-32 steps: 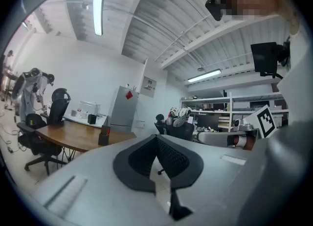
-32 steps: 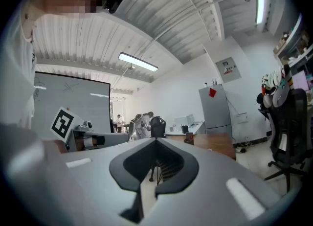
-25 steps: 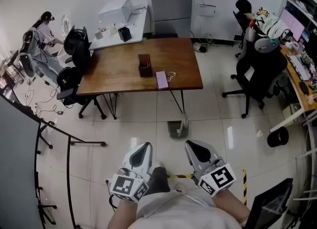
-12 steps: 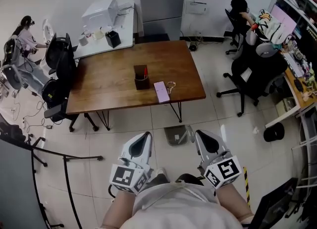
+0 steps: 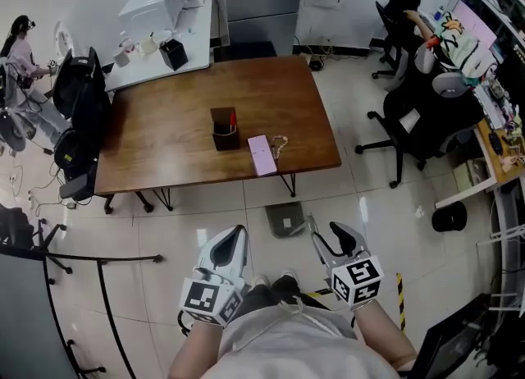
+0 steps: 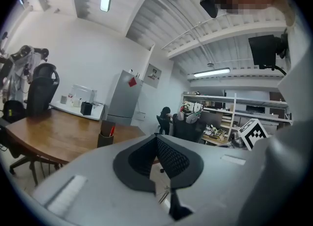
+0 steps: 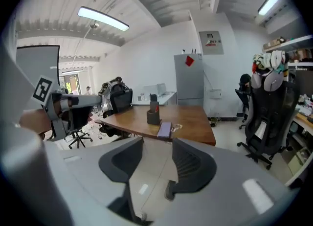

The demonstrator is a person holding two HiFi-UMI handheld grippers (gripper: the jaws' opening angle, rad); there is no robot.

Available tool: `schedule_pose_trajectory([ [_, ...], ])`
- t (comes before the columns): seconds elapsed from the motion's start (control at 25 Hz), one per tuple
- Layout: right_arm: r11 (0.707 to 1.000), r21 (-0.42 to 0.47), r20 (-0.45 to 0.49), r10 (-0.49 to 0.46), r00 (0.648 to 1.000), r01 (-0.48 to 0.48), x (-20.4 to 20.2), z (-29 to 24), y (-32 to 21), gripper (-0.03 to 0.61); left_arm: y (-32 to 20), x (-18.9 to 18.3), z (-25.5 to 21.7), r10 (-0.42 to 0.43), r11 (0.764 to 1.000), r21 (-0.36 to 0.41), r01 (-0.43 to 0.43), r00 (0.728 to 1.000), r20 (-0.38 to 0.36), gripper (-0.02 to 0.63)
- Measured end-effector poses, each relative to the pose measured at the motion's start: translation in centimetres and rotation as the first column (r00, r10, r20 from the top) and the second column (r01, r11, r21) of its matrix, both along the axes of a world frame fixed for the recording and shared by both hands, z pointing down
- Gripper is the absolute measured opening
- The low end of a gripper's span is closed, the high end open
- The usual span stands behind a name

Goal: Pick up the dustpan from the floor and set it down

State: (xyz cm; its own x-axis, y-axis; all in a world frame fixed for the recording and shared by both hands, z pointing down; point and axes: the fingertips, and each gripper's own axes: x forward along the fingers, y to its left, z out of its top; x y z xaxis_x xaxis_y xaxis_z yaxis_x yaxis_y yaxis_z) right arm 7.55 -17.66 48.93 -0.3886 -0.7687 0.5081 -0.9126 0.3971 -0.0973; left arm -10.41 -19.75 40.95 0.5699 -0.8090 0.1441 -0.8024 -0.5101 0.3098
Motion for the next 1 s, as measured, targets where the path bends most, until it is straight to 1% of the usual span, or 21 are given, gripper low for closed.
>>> schedule_pose_trajectory([
  [0.08, 0.995, -0.095, -0.050, -0.010, 0.999, 0.006, 0.5, 4.2, -1.0, 0.218, -0.9, 0.2, 1.8, -0.009, 1.000, -0.028, 0.009, 1.000, 0.001, 0.012],
  [0.16, 0.976, -0.219, -0.094, -0.025, 0.995, 0.004, 1.0, 9.5, -1.8, 0.269, -1.7, 0.5, 3.2, -0.009, 0.998, -0.062, 0.009, 1.000, 0.001, 0.013],
  [0.24, 0.941, -0.340, -0.116, -0.037, 0.993, -0.004, 1.6, 14.5, -2.5, 0.278, -2.3, 0.9, 4.5, 0.003, 0.997, -0.078, -0.003, 1.000, 0.004, 0.013],
  [0.32, 0.902, -0.431, -0.125, -0.040, 0.991, -0.018, 2.3, 18.8, -3.3, 0.278, -2.9, 1.1, 6.2, 0.010, 0.997, -0.078, -0.009, 1.000, 0.016, 0.012],
  [0.4, 0.862, -0.505, -0.134, -0.036, 0.990, -0.037, 3.1, 22.5, -3.8, 0.278, -3.3, 0.9, 8.1, 0.001, 0.997, -0.081, 0.001, 1.000, 0.026, 0.012],
  [0.52, 0.790, -0.609, -0.140, -0.020, 0.990, -0.070, 3.8, 27.1, -3.7, 0.276, -3.3, 0.4, 11.0, -0.023, 0.994, -0.107, 0.026, 0.999, 0.029, 0.012],
  [0.56, 0.770, -0.634, -0.143, -0.021, 0.990, -0.075, 3.8, 28.2, -3.7, 0.276, -3.3, 0.2, 11.8, -0.029, 0.993, -0.116, 0.032, 0.999, 0.032, 0.012],
  [0.6, 0.756, -0.650, -0.153, -0.028, 0.988, -0.079, 3.8, 29.1, -3.6, 0.256, -3.2, 0.1, 12.3, -0.032, 0.992, -0.121, 0.036, 0.999, 0.034, 0.013],
  [0.64, 0.748, -0.658, -0.173, -0.041, 0.984, -0.084, 3.8, 29.8, -3.6, 0.220, -3.1, 0.1, 12.6, -0.033, 0.992, -0.121, 0.037, 0.999, 0.031, 0.012],
  [0.68, 0.747, -0.658, -0.198, -0.053, 0.979, -0.093, 3.9, 30.4, -3.6, 0.158, -3.0, 0.0, 12.6, -0.034, 0.993, -0.116, 0.036, 0.999, 0.023, 0.013],
  [0.72, 0.750, -0.654, -0.218, -0.058, 0.974, -0.102, 4.0, 30.8, -3.7, 0.116, -2.9, 0.0, 12.4, -0.034, 0.993, -0.109, 0.035, 0.999, 0.013, 0.012],
  [0.8, 0.749, -0.653, -0.222, -0.049, 0.974, -0.111, 3.8, 31.4, -3.8, 0.097, -2.7, -0.2, 12.1, -0.035, 0.995, -0.096, 0.035, 0.999, 0.000, 0.013],
  [0.92, 0.725, -0.679, -0.189, -0.019, 0.982, -0.117, 3.2, 31.9, -3.6, 0.031, -2.5, -0.6, 11.9, -0.039, 0.995, -0.090, 0.040, 0.999, 0.003, 0.013],
  [1.0, 0.724, -0.680, -0.189, -0.019, 0.982, -0.117, 3.1, 31.6, -3.3, 0.014, -2.2, -0.8, 11.7, -0.043, 0.995, -0.094, 0.044, 0.999, 0.005, 0.012],
])
